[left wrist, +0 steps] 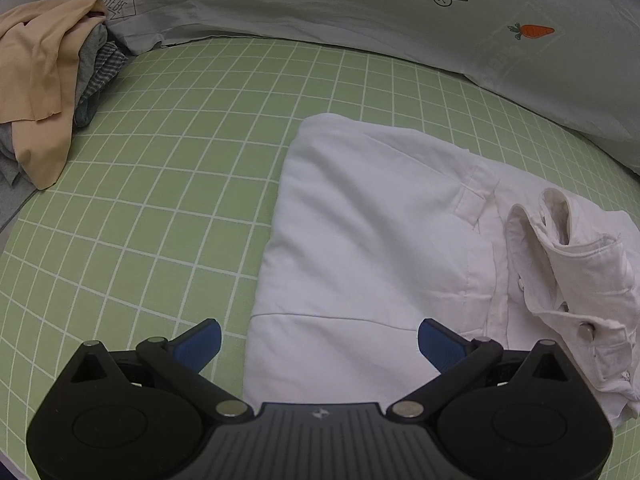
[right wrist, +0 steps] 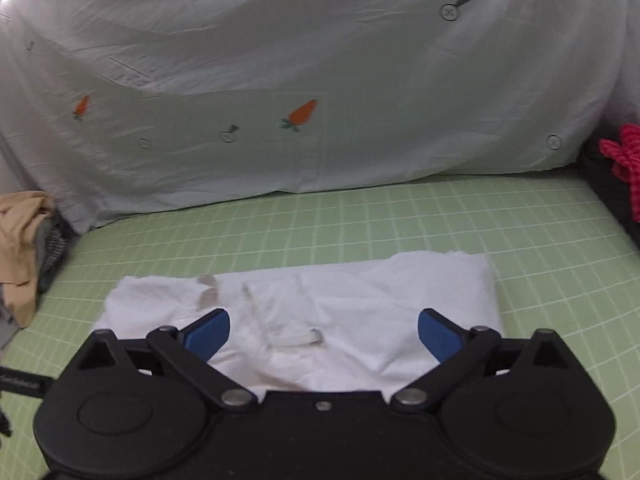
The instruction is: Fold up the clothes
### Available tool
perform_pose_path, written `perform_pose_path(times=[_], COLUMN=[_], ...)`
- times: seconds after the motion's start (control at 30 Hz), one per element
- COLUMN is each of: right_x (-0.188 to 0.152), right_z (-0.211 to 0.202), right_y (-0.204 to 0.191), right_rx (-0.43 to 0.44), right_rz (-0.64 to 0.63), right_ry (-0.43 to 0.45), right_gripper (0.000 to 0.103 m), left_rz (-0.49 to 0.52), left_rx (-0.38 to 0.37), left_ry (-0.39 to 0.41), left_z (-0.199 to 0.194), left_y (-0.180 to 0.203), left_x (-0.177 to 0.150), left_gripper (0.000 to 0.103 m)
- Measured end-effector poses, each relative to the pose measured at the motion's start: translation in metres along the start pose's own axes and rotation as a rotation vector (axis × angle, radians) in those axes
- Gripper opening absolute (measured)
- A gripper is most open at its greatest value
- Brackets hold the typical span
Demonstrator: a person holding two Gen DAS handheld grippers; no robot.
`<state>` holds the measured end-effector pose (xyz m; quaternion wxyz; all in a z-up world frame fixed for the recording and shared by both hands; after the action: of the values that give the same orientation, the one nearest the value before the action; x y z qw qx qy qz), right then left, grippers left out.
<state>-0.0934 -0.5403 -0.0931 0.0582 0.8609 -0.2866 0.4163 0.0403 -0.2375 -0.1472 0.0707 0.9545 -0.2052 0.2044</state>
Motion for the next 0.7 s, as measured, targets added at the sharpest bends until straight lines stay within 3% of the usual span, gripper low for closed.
perform_pose_path(times=[0.1, 0.23, 0.33, 0.47, 0.57, 0.7], right_x=[-0.006, -0.031, -0.076, -0.111, -0.105, -0.096], right_z=[0.021, 0.045, 0.055, 0.050, 0.047, 0.025], right_y=[0.015, 0.005, -0.027, -0.054, -0.047, -0.042], right_rx=[-0.084, -0.102, -0.075, -0.103, -0.070, -0.061], right_rz=[-0.008, -0.068, -0.194, -0.402, -0.334, -0.224], right_ry=[-0.048, -0.141, -0.239, -0.220, -0.283, -0.246], right_gripper=[0.102, 0.102, 0.103, 0.103, 0.103, 0.103], left_rz=[0.004, -0.005, -0.027, -0.040, -0.032, -0.033], left_rx=[0.007, 0.017, 0.024, 0.031, 0.042, 0.046], left_ry=[0.000, -0.005, -0.016, -0.034, -0.046, -0.050], left_z=[0.000, 0.002, 0.005, 0.009, 0.012, 0.016], left_y=[-0.001, -0.004, -0.007, -0.011, -0.015, -0.026], left_x=[0.000, 0.000, 0.000, -0.005, -0.010, -0.014], left_gripper=[0.103, 0.103, 0.103, 0.103, 0.103, 0.103])
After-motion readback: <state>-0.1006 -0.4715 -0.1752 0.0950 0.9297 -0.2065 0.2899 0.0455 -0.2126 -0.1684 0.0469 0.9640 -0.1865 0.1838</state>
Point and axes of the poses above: each gripper's, at about its wrist camera, not at the fingertips, and z roughly the way its jaws point, y to its right, x to its top, the point moved 9 cm from there along z, roughly the way its jaws point, and after that the axes turned 1 degree about z, right-handed, at the moved point
